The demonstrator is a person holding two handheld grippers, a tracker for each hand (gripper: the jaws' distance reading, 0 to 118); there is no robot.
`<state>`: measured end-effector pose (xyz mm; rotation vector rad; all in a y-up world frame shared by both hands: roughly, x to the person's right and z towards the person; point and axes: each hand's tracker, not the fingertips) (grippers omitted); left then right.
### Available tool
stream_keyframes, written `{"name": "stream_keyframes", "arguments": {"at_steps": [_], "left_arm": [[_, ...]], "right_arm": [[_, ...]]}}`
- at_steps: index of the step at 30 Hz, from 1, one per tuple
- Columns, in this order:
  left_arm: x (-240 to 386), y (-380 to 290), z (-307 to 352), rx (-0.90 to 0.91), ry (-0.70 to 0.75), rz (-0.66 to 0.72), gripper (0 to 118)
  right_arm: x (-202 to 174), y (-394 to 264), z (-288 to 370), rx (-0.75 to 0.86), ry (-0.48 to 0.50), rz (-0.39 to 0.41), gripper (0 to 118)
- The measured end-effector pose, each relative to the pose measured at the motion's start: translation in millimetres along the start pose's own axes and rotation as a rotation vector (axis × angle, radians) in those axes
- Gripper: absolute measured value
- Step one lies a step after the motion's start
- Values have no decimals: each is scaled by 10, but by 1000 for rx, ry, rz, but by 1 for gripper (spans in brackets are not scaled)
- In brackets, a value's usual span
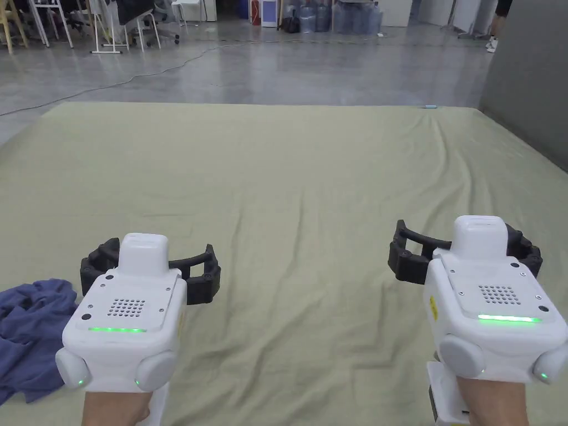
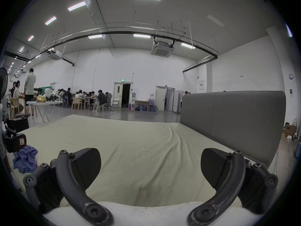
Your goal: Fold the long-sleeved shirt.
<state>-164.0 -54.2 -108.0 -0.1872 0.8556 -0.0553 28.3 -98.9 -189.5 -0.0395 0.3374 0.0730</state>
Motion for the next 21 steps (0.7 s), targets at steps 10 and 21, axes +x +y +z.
{"name": "stream_keyframes", "arguments": {"at_steps": [10,21], "left_arm": [[-34,-8,57,7,-8,15,118],[-74,8,75,18,8,27,118]], "right_arm": [[7,7,44,9,3,2,118],[-10,-28,62,7,5,6,118]]}}
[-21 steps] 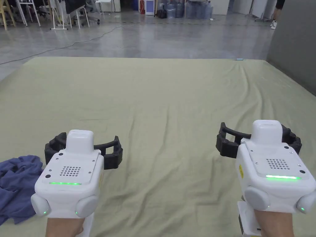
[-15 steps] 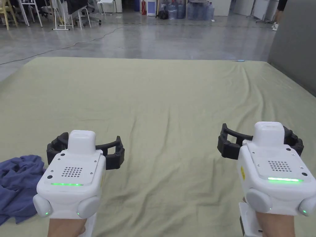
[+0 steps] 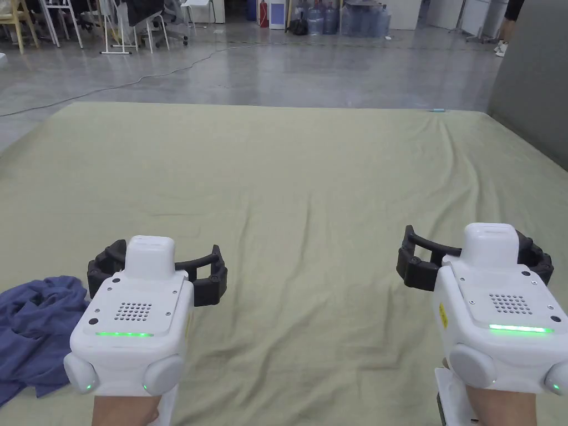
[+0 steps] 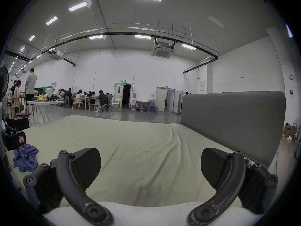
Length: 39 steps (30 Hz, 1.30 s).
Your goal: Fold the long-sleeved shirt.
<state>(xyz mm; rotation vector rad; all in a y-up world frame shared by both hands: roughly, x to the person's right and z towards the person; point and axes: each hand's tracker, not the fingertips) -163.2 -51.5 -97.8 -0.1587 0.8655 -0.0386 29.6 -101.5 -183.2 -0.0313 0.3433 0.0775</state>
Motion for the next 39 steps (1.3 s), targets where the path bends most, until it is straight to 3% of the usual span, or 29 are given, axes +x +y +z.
{"name": "stream_keyframes", "arguments": {"at_steps": [30,31,32,34,36,39], "left_arm": [[101,-73,37,10,13,-27,117],[109,-85,46,10,17,-32,112],[122,-52,51,-5,22,-30,93],[83,-37,113,22,21,3,0],[95,11,17,-12,62,-4,0],[57,12,52,-28,18,-25,0]], "right_arm": [[-33,-23,21,-9,-6,2,118],[-31,-17,29,-18,0,-7,114],[-21,-6,45,-37,28,-31,97],[-17,-1,53,-31,19,-46,0],[-23,9,30,-49,-44,-12,0],[36,64,30,-59,0,-25,0]]}}
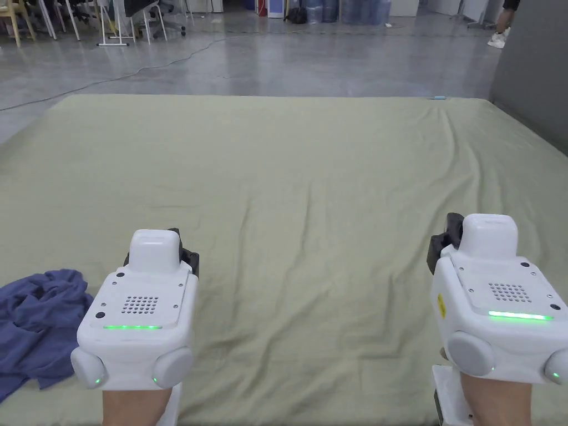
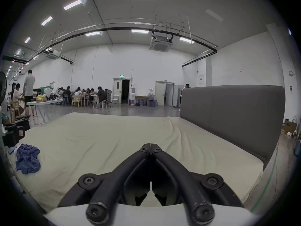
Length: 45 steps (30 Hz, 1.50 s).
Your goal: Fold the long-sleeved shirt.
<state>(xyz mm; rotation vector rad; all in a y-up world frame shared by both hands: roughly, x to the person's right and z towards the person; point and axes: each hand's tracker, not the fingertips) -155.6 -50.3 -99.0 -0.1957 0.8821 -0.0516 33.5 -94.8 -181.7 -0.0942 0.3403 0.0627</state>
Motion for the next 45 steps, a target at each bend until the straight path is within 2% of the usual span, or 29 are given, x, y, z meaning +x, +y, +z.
{"name": "stream_keyframes", "arguments": {"at_steps": [5,7,12,15,18,20,23,24,25,26,27,29,30,32,33,34,35,36,38,40,42,44,45], "left_arm": [[-267,174,-23,9,64,50,0],[-423,221,-114,17,125,51,0],[-1105,434,-331,-7,370,85,0],[-1421,480,-402,-4,446,117,0],[-1559,453,-500,-53,435,107,0],[-1685,527,-700,-152,368,129,0],[-1851,581,-1414,-366,292,179,0],[-1925,579,-1684,-450,253,205,8],[-2024,546,-1984,-527,239,261,54],[-2029,421,-2440,-629,223,266,95],[-2084,340,-2705,-711,189,292,118],[-2106,121,-3153,-835,142,331,116],[-1799,64,-3061,-844,114,324,116],[-1572,-166,-3262,-892,142,298,114],[-1474,-271,-3366,-919,155,286,105],[-1628,-395,-3570,-950,186,275,74],[-1584,-493,-3716,-1001,220,265,74],[-1552,-544,-3794,-1044,231,261,67],[-1591,-405,-3602,-940,214,245,57],[-1329,-391,-3555,-928,218,127,32],[-1288,-209,-3412,-895,203,116,27],[-1210,173,-3221,-807,121,193,25],[-1041,358,-3095,-767,61,186,25]], "right_arm": [[-282,7,-90,1,46,10,0],[-498,44,-134,16,105,11,0],[-1296,160,-211,42,326,-8,0],[-1724,178,-219,45,405,-13,0],[-1965,151,-229,28,466,-8,0],[-2070,131,-255,11,481,-8,0],[-2143,93,-227,6,509,-6,0],[-2170,83,-233,3,516,-1,0],[-2189,72,-214,2,522,9,0],[-2216,57,-218,-1,527,24,0],[-2236,43,-225,-1,527,34,0],[-2252,7,-247,-5,532,46,0],[-2262,-14,-263,-11,528,52,0],[-2259,-61,-300,-27,528,63,0],[-2224,-86,-306,-32,524,68,0],[-2205,-112,-321,-38,520,77,0],[-2184,-131,-338,-44,516,86,0],[-2160,-147,-352,-50,512,92,0],[-2087,-180,-370,-61,497,97,0],[-2027,-205,-396,-77,476,86,0],[-1959,-210,-415,-91,461,64,0],[-1857,-214,-409,-94,448,45,0],[-1792,-211,-412,-93,437,36,0]]}}
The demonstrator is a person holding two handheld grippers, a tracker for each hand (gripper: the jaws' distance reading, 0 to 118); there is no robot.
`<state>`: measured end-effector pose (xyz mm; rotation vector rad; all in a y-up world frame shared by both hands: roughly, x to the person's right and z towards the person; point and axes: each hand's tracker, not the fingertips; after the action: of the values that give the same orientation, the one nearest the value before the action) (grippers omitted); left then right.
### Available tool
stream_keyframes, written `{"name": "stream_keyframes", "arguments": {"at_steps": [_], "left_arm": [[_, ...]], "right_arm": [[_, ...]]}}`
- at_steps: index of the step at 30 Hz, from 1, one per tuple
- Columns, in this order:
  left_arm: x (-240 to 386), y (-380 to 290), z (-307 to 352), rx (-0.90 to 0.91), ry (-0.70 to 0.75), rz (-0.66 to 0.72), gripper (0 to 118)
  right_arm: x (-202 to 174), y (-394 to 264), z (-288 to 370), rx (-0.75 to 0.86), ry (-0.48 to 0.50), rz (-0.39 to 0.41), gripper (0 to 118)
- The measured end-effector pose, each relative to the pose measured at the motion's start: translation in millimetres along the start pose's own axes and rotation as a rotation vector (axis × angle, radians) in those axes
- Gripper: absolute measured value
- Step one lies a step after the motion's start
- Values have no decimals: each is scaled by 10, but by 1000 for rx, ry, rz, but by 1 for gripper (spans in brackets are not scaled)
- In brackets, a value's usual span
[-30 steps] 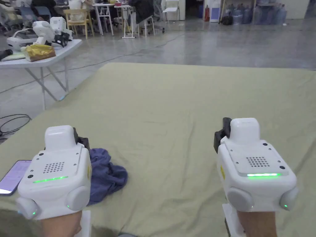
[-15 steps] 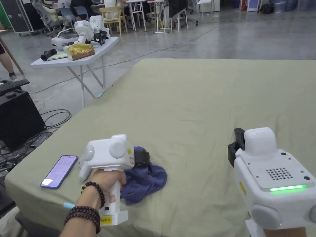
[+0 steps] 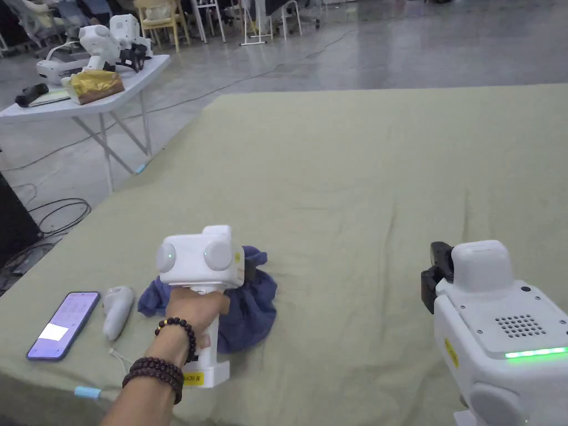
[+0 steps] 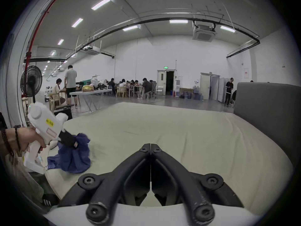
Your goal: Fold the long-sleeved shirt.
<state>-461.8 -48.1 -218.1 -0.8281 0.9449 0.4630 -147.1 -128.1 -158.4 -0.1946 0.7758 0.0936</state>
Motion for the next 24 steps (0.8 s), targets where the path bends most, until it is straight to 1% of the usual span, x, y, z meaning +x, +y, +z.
{"name": "stream_keyframes", "arguments": {"at_steps": [3,4,5,8,9,10,11,13,14,16,17,18,19,20,21,22,23,24], "left_arm": [[825,-87,427,69,-109,-143,25],[1135,-121,582,83,-158,-187,25],[1456,-295,832,89,-214,-208,25],[2240,-504,1276,91,-442,-252,25],[2499,-659,1432,84,-492,-276,25],[2827,-829,1543,92,-524,-300,25],[3160,-1045,1614,88,-540,-354,25],[3724,-1379,1612,52,-552,-412,25],[3884,-1500,1584,24,-578,-414,25],[4159,-1712,1476,-53,-558,-401,25],[4173,-1748,1421,-57,-553,-385,30],[4161,-1829,1436,-39,-543,-372,53],[4048,-1854,1497,-24,-540,-361,93],[3824,-1840,1613,3,-586,-329,93],[3621,-1670,1644,53,-642,-305,100],[3366,-1662,1793,114,-662,-284,109],[3135,-1700,1959,184,-639,-263,114],[2978,-1742,2067,244,-586,-245,114]], "right_arm": [[242,18,115,4,-52,-16,0],[357,30,164,11,-83,-25,0],[479,40,219,18,-112,-34,0],[899,54,401,24,-212,-68,0],[1033,51,457,22,-245,-77,0],[1186,44,528,17,-289,-83,0],[1320,32,593,10,-323,-88,0],[1548,-1,713,-30,-396,-96,0],[1654,-24,771,-54,-426,-103,0],[1822,-68,884,-92,-466,-119,0],[1893,-93,940,-96,-475,-128,0],[1939,-116,983,-93,-476,-134,0],[1972,-133,1022,-91,-480,-141,0],[1995,-136,1046,-94,-484,-147,0],[1998,-129,1062,-101,-483,-153,0],[1988,-108,1072,-126,-473,-173,0],[1972,-92,1084,-147,-455,-195,0],[1939,-67,1066,-147,-438,-203,0]]}}
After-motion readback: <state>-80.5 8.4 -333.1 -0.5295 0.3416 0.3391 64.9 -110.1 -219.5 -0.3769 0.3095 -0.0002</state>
